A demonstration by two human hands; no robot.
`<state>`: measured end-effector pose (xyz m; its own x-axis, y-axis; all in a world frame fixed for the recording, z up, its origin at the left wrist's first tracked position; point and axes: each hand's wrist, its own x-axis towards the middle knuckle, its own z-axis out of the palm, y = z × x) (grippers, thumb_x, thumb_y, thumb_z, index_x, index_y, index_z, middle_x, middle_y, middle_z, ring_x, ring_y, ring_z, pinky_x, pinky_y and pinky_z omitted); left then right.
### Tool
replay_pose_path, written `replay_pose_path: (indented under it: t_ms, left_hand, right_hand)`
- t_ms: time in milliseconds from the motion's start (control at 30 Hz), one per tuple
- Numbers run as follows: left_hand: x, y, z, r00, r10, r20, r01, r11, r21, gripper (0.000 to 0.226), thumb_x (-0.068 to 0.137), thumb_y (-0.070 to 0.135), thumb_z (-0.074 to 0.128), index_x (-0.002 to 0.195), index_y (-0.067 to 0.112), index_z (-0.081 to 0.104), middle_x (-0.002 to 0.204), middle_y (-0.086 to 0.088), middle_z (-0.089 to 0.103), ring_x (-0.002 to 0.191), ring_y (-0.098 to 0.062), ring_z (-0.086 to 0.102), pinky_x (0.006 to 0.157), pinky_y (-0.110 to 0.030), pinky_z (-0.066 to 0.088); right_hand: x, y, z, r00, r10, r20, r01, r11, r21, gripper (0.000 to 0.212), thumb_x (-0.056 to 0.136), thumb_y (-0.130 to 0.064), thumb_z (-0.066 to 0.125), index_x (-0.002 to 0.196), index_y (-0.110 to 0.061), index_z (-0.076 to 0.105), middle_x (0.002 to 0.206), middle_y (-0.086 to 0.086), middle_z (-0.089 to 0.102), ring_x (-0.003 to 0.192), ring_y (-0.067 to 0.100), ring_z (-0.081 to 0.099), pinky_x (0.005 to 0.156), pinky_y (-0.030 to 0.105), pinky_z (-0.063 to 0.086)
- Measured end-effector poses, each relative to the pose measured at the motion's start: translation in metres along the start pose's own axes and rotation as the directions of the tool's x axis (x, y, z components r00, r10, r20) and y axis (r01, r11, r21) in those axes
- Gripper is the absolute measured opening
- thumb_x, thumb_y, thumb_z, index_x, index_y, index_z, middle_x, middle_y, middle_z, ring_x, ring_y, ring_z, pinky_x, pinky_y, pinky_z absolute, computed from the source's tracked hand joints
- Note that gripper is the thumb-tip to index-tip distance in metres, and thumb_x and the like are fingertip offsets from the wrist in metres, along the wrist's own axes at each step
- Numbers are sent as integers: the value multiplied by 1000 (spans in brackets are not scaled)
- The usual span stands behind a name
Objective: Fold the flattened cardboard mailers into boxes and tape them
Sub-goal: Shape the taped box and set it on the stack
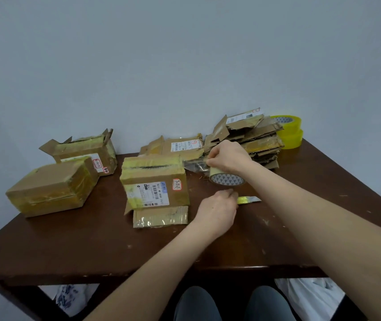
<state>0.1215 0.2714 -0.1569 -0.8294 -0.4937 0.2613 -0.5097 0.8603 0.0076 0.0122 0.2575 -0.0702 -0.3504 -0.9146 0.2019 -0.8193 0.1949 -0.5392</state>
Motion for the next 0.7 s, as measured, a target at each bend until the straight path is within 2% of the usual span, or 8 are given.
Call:
replay_pose_path:
  t_ms: [67,167,300,400,500,600,700]
  left_hand:
    - [10,4,8,994,-73,85,68,996,55,35,101,20,39,133,9,46,129,-12,54,115,-30,52,82,-42,48]
    - [13,-1,14,994,-73,76,64,991,121,32,98,12,45,129,12,52,120,-11,54,110,-29,51,76,-38,46]
    - [6,-11,9,982,-147,117,144,989,32,35,97,19,52,131,13,55,122,-13,52,113,-29,48,88,-40,46]
    - [-5,-14,0,965,-204,164,212,977,-28,37,93,24,59,128,14,56,121,-12,52,113,-29,49,93,-40,45]
    - [-29,-15,-17,961,-204,184,221,973,-73,32,91,22,59,123,16,59,118,-9,52,110,-27,52,93,-39,45]
    - [-60,-20,-49,963,-245,111,256,962,-91,22,94,27,51,113,18,60,109,-1,53,101,-23,56,86,-40,48]
    - [-80,-36,-89,919,-384,-91,371,919,-136,15,95,31,46,102,20,54,92,4,54,82,-15,55,72,-34,49]
  right_hand:
    - [1,1,0,1000,-2,0,2,1000,1,15,89,-27,63,96,-23,75,88,-4,67,68,11,57,59,25,47]
    - [3,2,1,1000,0,8,0,1000,4,15,88,-27,63,95,-23,76,84,-4,66,60,9,53,53,24,43]
    - [5,1,3,1000,-15,12,15,1000,12,14,89,-29,64,93,-22,76,86,-4,65,68,11,58,54,23,42]
    - [5,0,4,1000,-22,14,21,999,34,14,89,-29,64,92,-22,75,89,-3,67,63,8,53,52,23,40]
    - [5,0,4,1000,-19,15,18,999,51,14,89,-28,64,93,-22,76,91,-4,67,62,6,53,52,23,41]
    - [4,-3,4,1000,-23,15,23,998,52,13,87,-26,64,90,-23,76,90,-5,68,75,10,60,58,24,47]
    - [2,-2,7,999,-21,24,20,997,76,10,86,-24,65,82,-24,75,91,-4,70,86,14,63,66,27,52]
